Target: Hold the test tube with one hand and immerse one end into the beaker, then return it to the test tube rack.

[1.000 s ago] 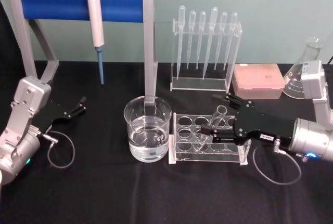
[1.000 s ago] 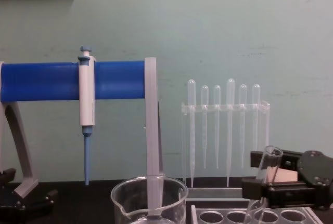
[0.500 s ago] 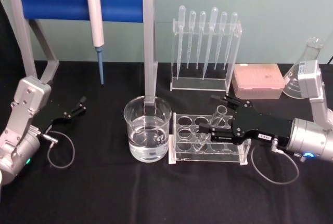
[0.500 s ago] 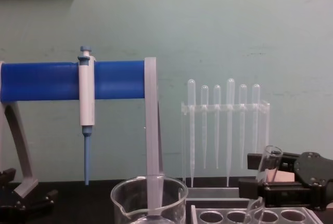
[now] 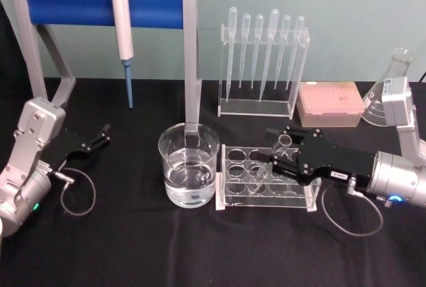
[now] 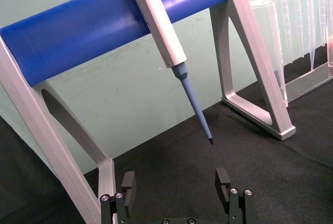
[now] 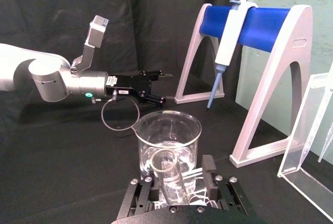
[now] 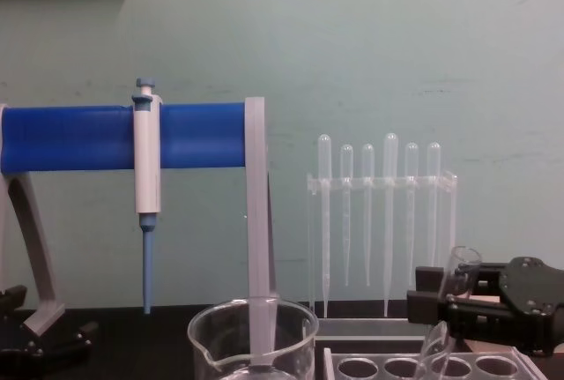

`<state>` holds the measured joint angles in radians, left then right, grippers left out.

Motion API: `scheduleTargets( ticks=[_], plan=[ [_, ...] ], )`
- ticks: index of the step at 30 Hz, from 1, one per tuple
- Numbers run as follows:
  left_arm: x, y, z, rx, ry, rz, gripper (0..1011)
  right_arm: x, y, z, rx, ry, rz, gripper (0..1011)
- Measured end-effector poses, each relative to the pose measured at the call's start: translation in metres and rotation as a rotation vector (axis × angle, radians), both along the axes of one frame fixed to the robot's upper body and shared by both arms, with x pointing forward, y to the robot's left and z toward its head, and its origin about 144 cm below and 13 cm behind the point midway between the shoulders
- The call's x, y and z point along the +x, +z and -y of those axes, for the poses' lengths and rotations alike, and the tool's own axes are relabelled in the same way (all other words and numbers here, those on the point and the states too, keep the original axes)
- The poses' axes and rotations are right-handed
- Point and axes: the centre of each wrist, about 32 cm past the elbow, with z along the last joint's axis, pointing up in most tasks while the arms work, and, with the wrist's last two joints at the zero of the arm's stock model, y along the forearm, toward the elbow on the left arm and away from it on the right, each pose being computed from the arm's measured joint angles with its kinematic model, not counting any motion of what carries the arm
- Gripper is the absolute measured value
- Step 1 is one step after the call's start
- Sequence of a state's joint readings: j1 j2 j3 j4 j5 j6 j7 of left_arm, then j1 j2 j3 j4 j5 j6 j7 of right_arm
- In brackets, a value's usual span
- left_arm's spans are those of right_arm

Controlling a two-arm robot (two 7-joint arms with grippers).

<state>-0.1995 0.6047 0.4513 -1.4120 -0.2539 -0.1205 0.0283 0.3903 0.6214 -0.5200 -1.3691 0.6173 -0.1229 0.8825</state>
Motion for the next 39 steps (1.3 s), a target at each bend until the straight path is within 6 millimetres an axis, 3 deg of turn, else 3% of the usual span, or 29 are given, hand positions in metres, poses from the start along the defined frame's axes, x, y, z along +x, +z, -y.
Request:
scheduleTargets(
  ticks=[6, 10, 22, 33, 39],
  plan=[
    [0.000, 0.000, 0.000, 0.000, 0.000, 0.000, 1000, 0.000, 0.000, 0.000, 0.000, 0.000, 0.000, 301],
    [0.000, 0.000, 0.000, 0.000, 0.000, 0.000, 1000, 0.000, 0.000, 0.000, 0.000, 0.000, 0.001, 226],
    [0.000, 0.000, 0.000, 0.000, 0.000, 0.000, 1000, 0.000, 0.001, 0.000, -0.004, 0.000, 0.001, 226],
    [0.000, 0.000, 0.000, 0.000, 0.000, 0.000, 1000, 0.011, 0.037, 0.000, -0.068, 0.018, 0.008, 226],
    [0.000, 0.000, 0.000, 0.000, 0.000, 0.000, 1000, 0.021, 0.070, -0.003, -0.106, 0.053, 0.007, 226]
  ],
)
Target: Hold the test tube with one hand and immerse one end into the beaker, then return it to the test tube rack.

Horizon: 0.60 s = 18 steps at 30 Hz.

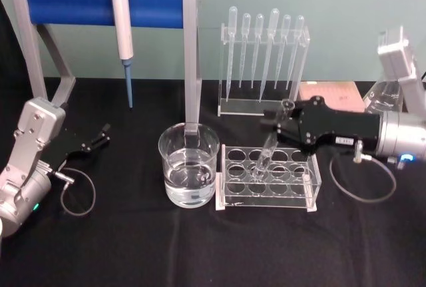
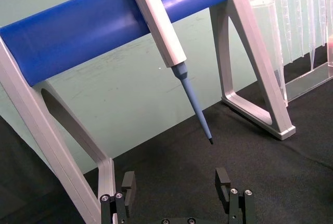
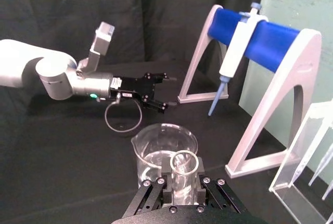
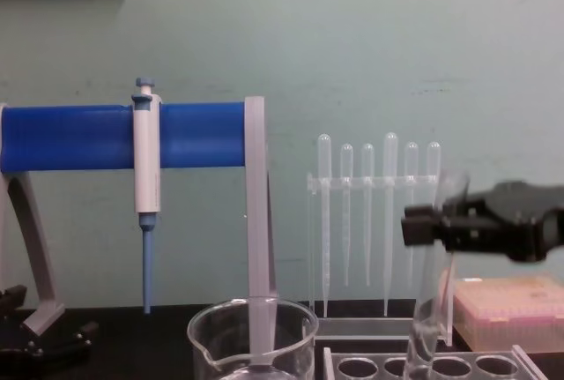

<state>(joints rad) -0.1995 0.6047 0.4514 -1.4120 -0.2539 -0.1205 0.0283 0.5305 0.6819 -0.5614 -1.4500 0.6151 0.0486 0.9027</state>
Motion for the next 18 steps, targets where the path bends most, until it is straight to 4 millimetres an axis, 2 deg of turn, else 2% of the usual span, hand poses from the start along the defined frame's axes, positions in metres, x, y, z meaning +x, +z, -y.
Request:
scheduleTargets(
  ticks=[6, 18],
  plan=[
    [0.000, 0.000, 0.000, 0.000, 0.000, 0.000, 1000, 0.003, 0.025, -0.001, -0.004, 0.010, 0.006, 226],
    [0.000, 0.000, 0.000, 0.000, 0.000, 0.000, 1000, 0.007, 0.057, -0.003, -0.024, 0.015, 0.020, 226]
  ],
)
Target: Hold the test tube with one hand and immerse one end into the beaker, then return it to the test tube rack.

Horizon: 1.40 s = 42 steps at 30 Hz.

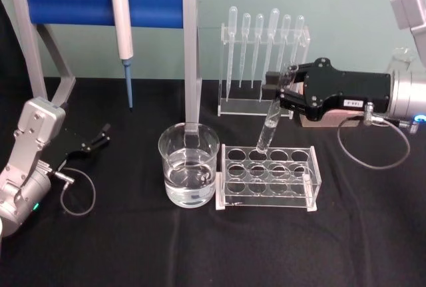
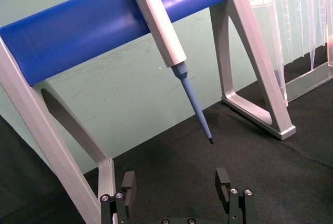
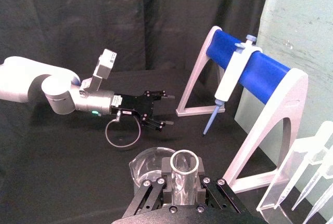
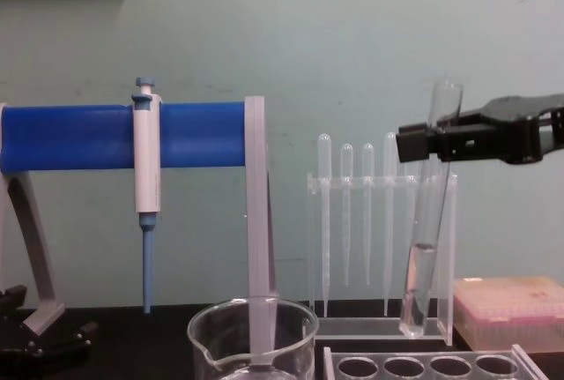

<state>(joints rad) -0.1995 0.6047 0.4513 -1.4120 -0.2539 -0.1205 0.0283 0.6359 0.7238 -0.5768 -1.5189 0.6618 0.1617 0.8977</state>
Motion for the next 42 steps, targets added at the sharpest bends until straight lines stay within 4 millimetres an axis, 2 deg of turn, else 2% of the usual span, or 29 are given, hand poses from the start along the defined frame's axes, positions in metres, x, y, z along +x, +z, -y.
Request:
scheduleTargets(
  ticks=[10, 42],
  plan=[
    [0.000, 0.000, 0.000, 0.000, 0.000, 0.000, 1000, 0.005, 0.017, -0.002, -0.016, 0.011, 0.003, 226],
    [0.000, 0.000, 0.000, 0.000, 0.000, 0.000, 1000, 0.006, 0.016, -0.003, -0.021, 0.016, -0.002, 226]
  ],
)
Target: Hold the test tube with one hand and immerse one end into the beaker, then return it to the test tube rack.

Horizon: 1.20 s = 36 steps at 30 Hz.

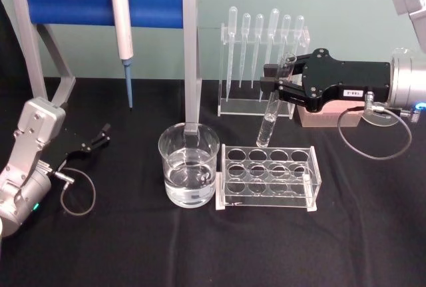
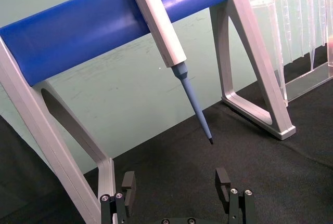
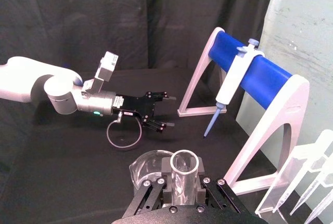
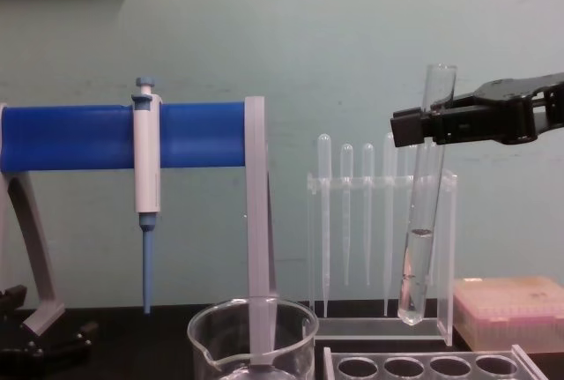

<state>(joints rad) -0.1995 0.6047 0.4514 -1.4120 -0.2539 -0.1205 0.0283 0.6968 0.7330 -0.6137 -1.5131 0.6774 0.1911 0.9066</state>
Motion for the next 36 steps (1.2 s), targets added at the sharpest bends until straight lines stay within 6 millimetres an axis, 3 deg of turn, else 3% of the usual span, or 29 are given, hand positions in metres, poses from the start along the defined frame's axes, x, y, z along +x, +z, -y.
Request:
scheduleTargets(
  ticks=[36],
  plan=[
    [0.0000, 0.0000, 0.0000, 0.000, 0.000, 0.000, 1000, -0.0001, -0.0002, 0.0002, 0.000, -0.001, 0.000, 226]
  ],
)
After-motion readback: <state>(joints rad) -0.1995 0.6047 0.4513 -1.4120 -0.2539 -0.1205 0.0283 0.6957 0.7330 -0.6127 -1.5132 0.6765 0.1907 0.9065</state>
